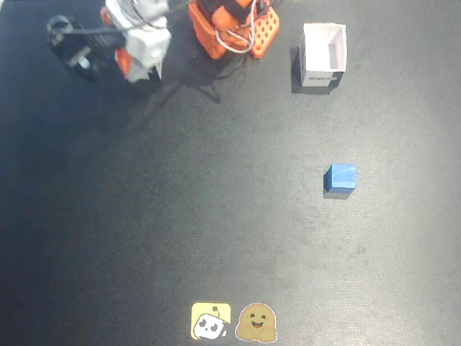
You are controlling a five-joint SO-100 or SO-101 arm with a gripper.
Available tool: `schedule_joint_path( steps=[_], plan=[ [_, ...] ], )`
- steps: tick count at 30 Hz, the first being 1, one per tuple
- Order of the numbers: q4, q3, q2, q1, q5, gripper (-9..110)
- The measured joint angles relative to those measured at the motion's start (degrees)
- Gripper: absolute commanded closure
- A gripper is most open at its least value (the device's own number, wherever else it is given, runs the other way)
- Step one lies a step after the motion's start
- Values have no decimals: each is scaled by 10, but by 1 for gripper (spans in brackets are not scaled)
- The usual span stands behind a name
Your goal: Put the red cube in the right box and the blue cube in the left box.
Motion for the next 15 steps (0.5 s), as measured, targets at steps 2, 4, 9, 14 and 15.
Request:
schedule_joint_path(
  steps=[2, 4, 9, 14, 15],
  plan=[
    [0, -4, 1, -34, 6, 101],
    [0, -4, 8, -76, -1, 101],
    [0, -4, 54, -183, 4, 101],
    [8, 13, 117, -272, 10, 101],
    [12, 17, 130, -289, 10, 101]
  ],
)
